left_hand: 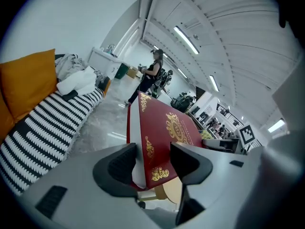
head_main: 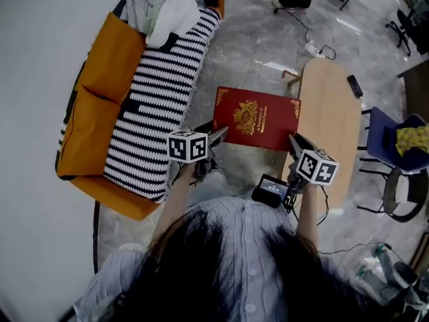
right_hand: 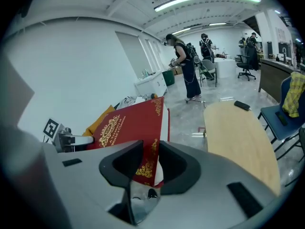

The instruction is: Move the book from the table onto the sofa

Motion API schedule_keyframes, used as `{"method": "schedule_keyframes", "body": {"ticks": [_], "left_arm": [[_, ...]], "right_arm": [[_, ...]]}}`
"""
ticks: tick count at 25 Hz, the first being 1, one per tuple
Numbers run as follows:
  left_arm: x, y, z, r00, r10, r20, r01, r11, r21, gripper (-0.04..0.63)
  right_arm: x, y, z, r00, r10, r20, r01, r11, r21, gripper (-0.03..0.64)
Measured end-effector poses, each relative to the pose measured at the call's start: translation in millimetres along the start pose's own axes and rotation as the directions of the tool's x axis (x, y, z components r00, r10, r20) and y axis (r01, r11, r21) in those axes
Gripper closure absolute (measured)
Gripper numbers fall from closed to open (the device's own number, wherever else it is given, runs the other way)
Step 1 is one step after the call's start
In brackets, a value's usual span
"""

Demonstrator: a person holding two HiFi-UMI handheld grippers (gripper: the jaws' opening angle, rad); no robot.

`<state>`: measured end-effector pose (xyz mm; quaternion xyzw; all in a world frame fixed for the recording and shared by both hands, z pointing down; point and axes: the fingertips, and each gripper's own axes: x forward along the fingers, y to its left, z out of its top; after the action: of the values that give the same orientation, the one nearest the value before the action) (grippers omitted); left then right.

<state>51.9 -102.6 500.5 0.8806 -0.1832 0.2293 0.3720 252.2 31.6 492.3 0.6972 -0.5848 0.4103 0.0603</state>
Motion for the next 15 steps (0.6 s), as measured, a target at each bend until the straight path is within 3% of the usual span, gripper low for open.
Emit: {"method": "schedule_keyframes", "body": {"ticks": [5,15], "left_arm": [[-40,49,9,0.998,0.042,0.036,-0.041,0.999,-0.019,0.357],[-121,142,16,0.978,0.159,0.136,-0.14,0.98,-0.138,0.358]], "right_arm": [[38,53,1,0.999,0.044,-0.028,-0.045,0.998,-0.041,0.504],[114,163,8,0.983,0.137,-0.123,-0.158,0.972,-0.172,0.504]]}}
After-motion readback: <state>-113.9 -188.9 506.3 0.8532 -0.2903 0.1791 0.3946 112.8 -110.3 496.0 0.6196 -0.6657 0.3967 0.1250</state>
